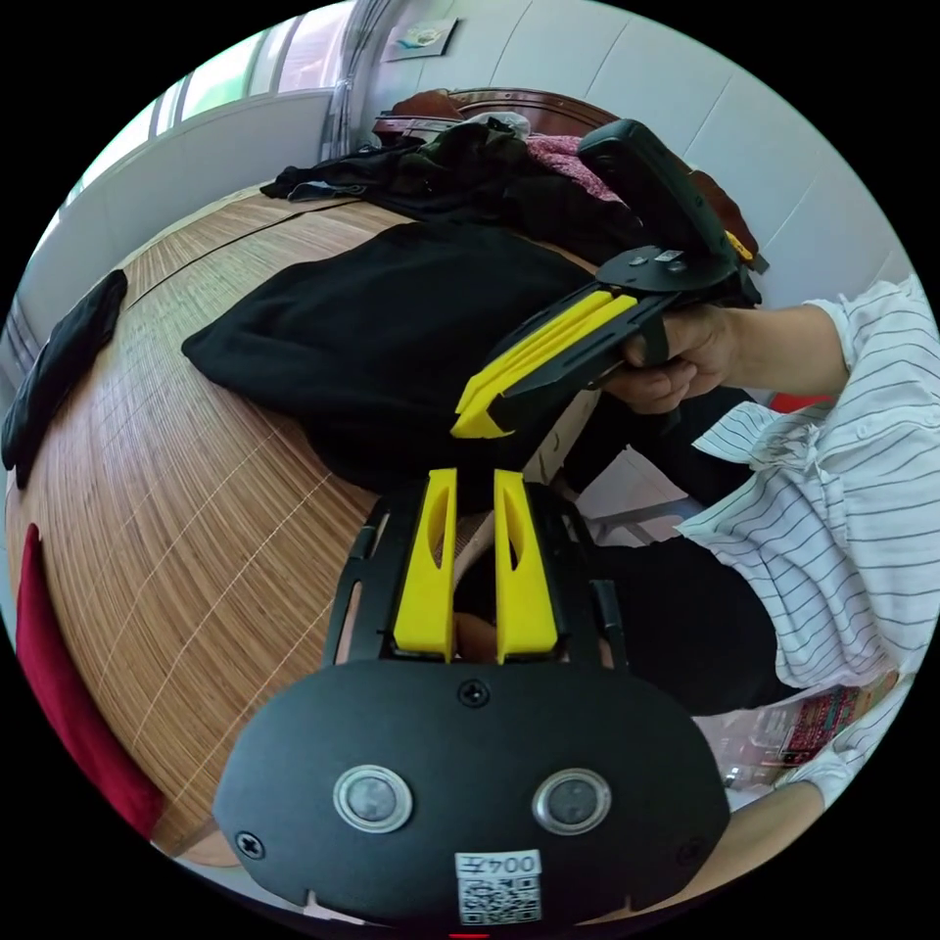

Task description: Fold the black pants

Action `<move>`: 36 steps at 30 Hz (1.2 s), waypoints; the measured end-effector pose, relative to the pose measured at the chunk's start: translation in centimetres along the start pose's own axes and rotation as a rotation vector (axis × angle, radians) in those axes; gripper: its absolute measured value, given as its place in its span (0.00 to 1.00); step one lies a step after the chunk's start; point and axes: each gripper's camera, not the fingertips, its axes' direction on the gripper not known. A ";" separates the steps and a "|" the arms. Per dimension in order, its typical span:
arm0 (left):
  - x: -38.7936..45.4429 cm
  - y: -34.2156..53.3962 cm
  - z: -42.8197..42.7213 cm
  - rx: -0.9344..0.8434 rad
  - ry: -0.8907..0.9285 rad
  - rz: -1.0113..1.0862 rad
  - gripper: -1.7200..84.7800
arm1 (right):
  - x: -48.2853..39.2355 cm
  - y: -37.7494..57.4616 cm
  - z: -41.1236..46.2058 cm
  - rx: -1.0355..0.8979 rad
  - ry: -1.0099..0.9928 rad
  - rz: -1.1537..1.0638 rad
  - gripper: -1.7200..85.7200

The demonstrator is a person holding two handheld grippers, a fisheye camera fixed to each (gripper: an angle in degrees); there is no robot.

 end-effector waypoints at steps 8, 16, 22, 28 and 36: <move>3.6 -5.3 1.8 -0.003 -0.107 -0.067 0.10 | 0.5 1.8 0.9 -0.090 0.454 -0.024 0.02; 4.9 -8.9 2.2 0.034 -0.111 -0.163 0.10 | 8.1 5.5 1.7 -0.314 0.564 0.146 0.01; 6.0 -12.6 1.6 0.004 -0.166 -0.203 0.06 | 8.6 4.0 3.2 -0.349 0.526 0.112 0.01; 3.8 -11.6 -1.8 -0.047 -0.246 -0.276 0.03 | 6.7 3.1 5.5 -0.389 0.637 0.039 0.01; 1.9 -8.7 -6.2 0.018 -0.293 -0.436 0.03 | 7.4 2.4 5.4 -0.358 0.593 0.069 0.01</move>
